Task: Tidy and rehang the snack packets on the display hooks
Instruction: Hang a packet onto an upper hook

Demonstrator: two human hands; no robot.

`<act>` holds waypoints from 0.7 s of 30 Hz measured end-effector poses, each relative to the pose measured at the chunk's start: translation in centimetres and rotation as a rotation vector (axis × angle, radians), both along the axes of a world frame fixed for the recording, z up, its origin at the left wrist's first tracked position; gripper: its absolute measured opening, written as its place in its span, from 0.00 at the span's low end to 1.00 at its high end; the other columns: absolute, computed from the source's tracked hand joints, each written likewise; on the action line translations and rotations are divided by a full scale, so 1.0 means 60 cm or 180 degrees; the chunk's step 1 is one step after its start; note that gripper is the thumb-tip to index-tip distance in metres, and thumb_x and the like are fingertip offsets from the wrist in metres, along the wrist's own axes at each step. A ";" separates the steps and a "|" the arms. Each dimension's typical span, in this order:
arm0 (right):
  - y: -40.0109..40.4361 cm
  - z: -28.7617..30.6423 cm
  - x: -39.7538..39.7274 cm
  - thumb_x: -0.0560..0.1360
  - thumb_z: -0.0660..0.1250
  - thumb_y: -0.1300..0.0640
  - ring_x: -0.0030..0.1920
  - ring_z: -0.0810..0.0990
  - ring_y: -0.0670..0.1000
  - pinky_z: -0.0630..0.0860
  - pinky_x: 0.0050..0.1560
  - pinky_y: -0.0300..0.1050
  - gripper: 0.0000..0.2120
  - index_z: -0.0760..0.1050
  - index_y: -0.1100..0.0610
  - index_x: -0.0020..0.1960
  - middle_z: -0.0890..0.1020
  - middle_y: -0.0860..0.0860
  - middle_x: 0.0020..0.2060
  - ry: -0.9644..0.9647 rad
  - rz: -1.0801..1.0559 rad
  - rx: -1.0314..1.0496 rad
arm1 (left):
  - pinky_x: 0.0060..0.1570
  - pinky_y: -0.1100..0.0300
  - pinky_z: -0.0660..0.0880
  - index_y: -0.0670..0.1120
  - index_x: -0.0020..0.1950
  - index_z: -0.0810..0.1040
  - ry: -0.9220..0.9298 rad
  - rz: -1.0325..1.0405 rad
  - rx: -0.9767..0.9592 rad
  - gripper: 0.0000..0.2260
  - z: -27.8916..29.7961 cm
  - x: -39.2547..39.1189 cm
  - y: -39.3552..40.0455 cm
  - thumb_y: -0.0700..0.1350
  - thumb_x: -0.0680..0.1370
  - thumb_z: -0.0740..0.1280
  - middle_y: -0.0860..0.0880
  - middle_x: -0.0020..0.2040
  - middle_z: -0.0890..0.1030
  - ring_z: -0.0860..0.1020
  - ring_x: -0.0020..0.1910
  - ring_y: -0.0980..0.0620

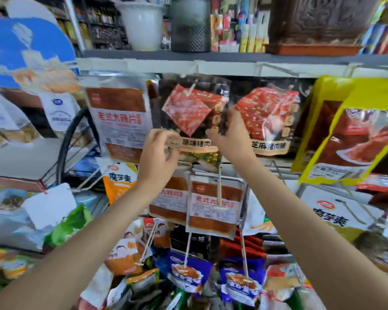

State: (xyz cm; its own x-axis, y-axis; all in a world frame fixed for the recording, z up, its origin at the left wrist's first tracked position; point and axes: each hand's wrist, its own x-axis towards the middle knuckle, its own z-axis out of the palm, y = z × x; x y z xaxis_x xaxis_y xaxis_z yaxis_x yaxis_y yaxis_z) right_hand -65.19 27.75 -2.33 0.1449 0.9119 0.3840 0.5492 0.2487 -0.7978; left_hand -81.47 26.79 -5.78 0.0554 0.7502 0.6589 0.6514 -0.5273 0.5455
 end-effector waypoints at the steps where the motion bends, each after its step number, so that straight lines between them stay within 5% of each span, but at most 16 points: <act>1: 0.014 0.005 -0.011 0.73 0.69 0.54 0.66 0.69 0.55 0.69 0.65 0.50 0.33 0.56 0.60 0.71 0.68 0.55 0.67 0.0213 -0.0087 -0.0021 | 0.43 0.70 0.63 0.43 0.55 0.75 -0.0004 0.0035 -0.0019 0.10 0.005 -0.019 0.002 0.34 0.76 0.62 0.50 0.51 0.68 0.71 0.47 0.52; 5: 0.050 0.031 -0.037 0.73 0.70 0.55 0.58 0.73 0.52 0.71 0.54 0.42 0.28 0.61 0.61 0.66 0.73 0.54 0.58 0.0669 -0.0481 -0.0123 | 0.46 0.69 0.63 0.42 0.56 0.74 0.0042 0.0037 -0.0052 0.10 0.020 -0.077 0.010 0.35 0.76 0.62 0.49 0.51 0.67 0.71 0.49 0.50; 8: 0.054 0.053 -0.050 0.70 0.72 0.55 0.52 0.80 0.55 0.78 0.52 0.52 0.18 0.73 0.58 0.57 0.80 0.53 0.49 0.1019 -0.0671 0.0109 | 0.49 0.66 0.65 0.42 0.58 0.73 -0.0018 0.0006 -0.0103 0.12 0.028 -0.101 0.022 0.36 0.76 0.62 0.46 0.55 0.69 0.72 0.54 0.48; 11: 0.034 0.073 -0.069 0.73 0.69 0.57 0.47 0.82 0.57 0.80 0.46 0.50 0.09 0.80 0.60 0.51 0.83 0.55 0.43 0.0593 -0.0712 0.0476 | 0.53 0.63 0.66 0.42 0.60 0.71 -0.0220 0.0009 -0.0034 0.13 0.040 -0.109 0.032 0.37 0.75 0.63 0.44 0.57 0.71 0.71 0.57 0.47; 15: -0.009 0.104 -0.082 0.75 0.65 0.59 0.36 0.78 0.56 0.75 0.39 0.46 0.10 0.79 0.67 0.43 0.81 0.61 0.37 0.0179 -0.0868 0.0828 | 0.56 0.62 0.65 0.41 0.62 0.69 -0.0429 -0.0249 -0.0021 0.15 0.059 -0.094 0.035 0.36 0.75 0.63 0.44 0.59 0.70 0.69 0.58 0.49; 18: -0.054 0.119 -0.085 0.74 0.65 0.61 0.33 0.75 0.55 0.71 0.36 0.45 0.13 0.75 0.62 0.32 0.79 0.58 0.33 -0.0133 -0.0609 0.0737 | 0.57 0.63 0.66 0.42 0.62 0.68 -0.0668 -0.0535 0.0019 0.15 0.068 -0.076 0.025 0.37 0.76 0.62 0.48 0.57 0.68 0.69 0.57 0.53; 21: -0.107 0.122 -0.069 0.74 0.65 0.61 0.37 0.80 0.62 0.76 0.42 0.55 0.12 0.75 0.71 0.39 0.81 0.66 0.39 0.0037 -0.0198 0.0736 | 0.57 0.71 0.62 0.42 0.64 0.68 -0.0718 -0.0707 0.0383 0.16 0.071 -0.063 0.012 0.40 0.76 0.63 0.48 0.59 0.68 0.66 0.59 0.56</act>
